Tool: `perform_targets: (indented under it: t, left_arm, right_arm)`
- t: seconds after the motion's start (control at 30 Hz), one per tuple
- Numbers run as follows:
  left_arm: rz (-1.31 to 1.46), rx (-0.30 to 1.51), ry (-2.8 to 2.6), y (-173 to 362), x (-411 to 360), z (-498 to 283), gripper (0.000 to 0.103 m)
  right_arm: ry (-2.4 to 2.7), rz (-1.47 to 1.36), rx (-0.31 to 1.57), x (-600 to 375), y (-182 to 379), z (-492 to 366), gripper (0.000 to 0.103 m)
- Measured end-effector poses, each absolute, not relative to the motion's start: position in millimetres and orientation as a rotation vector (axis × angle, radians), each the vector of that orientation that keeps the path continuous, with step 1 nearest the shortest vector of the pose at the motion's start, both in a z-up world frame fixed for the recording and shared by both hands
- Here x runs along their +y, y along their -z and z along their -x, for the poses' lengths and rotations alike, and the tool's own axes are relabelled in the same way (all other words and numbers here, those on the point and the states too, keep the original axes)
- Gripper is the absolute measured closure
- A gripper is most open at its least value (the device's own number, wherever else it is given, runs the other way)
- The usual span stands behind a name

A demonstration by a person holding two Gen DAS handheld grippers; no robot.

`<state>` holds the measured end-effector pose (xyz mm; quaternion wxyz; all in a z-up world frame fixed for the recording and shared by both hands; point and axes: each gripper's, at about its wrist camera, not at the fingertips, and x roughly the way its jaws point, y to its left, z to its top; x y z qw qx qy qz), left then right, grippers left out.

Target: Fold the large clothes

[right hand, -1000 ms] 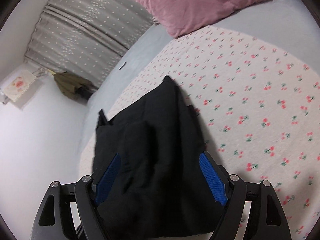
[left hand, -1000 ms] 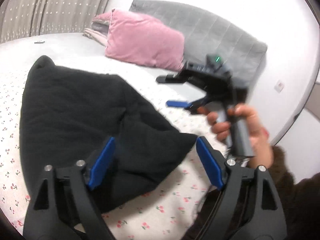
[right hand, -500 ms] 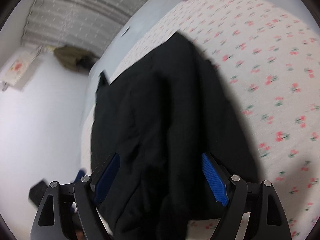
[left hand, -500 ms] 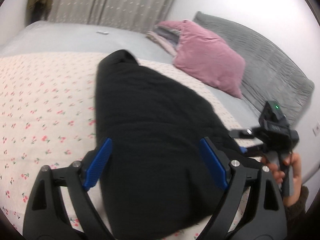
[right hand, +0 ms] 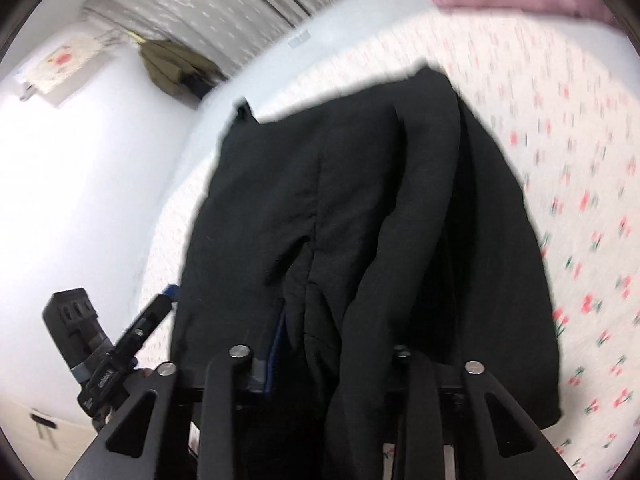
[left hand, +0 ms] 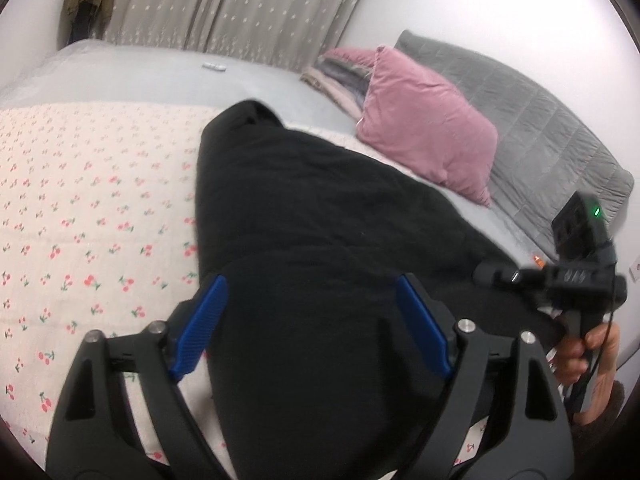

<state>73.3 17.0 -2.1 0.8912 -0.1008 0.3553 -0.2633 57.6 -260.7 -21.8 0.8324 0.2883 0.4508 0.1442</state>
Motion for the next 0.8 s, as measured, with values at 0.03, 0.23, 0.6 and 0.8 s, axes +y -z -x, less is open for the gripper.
perform_targets:
  t: [0.03, 0.23, 0.6, 0.8]
  left_arm:
    - [0.203, 0.727, 0.559, 1.1, 15.1, -71.2, 0.019]
    - [0.078, 0.764, 0.619, 15.2, -15.3, -62.1, 0.031]
    - [0.003, 0.746, 0.594, 15.9, -23.3, -59.1, 0.031]
    - [0.005, 0.745, 0.586, 15.6, -24.2, -57.9, 0.031]
  right_arm:
    - [-0.311, -0.614, 0.918, -265.3, 12.0, -55.0, 0.077]
    - [-0.224, -0.693, 0.848, -322.7, 13.6, -61.3, 0.076]
    - [-0.174, -0.885, 0.736, -382.2, 13.4, -42.6, 0.047]
    - [-0.358, -0.940, 0.800, -367.2, 25.3, -62.8, 0.047]
